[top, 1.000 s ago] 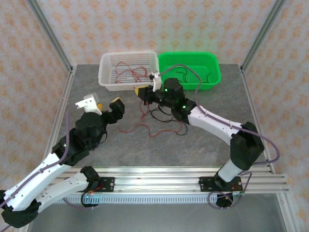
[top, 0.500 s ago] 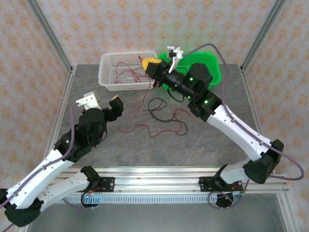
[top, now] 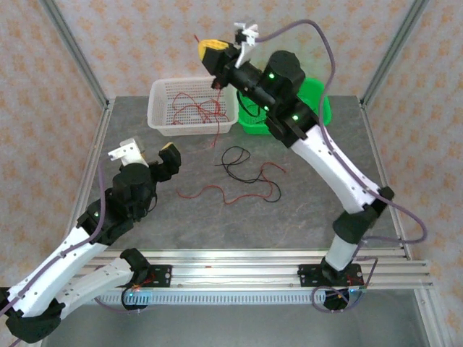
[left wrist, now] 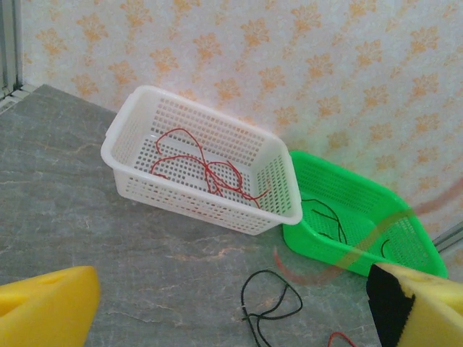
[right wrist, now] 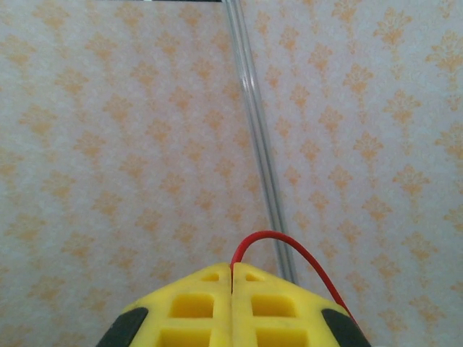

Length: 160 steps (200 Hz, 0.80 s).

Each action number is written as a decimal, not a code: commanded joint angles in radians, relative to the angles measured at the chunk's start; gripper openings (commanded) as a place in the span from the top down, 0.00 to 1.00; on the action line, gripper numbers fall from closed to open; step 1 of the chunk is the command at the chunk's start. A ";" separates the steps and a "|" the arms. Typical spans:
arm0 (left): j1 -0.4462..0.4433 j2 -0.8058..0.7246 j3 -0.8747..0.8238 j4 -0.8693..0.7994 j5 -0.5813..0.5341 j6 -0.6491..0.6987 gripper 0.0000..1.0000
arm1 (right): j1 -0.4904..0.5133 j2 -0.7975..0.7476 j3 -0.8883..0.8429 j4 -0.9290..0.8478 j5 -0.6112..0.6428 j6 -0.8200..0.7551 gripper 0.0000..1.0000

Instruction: Untangle the cables

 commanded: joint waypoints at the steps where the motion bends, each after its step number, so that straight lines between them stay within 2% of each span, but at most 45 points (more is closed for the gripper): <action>1: 0.012 -0.016 -0.004 -0.031 -0.013 -0.002 0.04 | -0.024 0.108 0.187 -0.078 0.013 -0.063 1.00; 23: 0.012 -0.019 -0.011 -0.025 -0.003 -0.001 0.04 | -0.065 0.237 0.368 -0.092 0.008 -0.045 1.00; 40: 0.012 -0.019 -0.014 -0.022 0.005 -0.001 0.04 | -0.104 0.312 0.431 -0.043 -0.007 -0.006 1.00; 69: 0.012 -0.024 -0.015 -0.024 0.012 -0.001 0.04 | -0.159 0.415 0.427 0.089 -0.048 0.045 1.00; 112: 0.012 -0.046 -0.016 -0.038 0.021 -0.001 0.04 | -0.174 0.625 0.431 0.207 -0.031 0.000 1.00; 160: 0.012 -0.074 -0.019 -0.059 0.007 -0.036 0.04 | -0.174 0.757 0.424 0.116 0.001 -0.029 1.00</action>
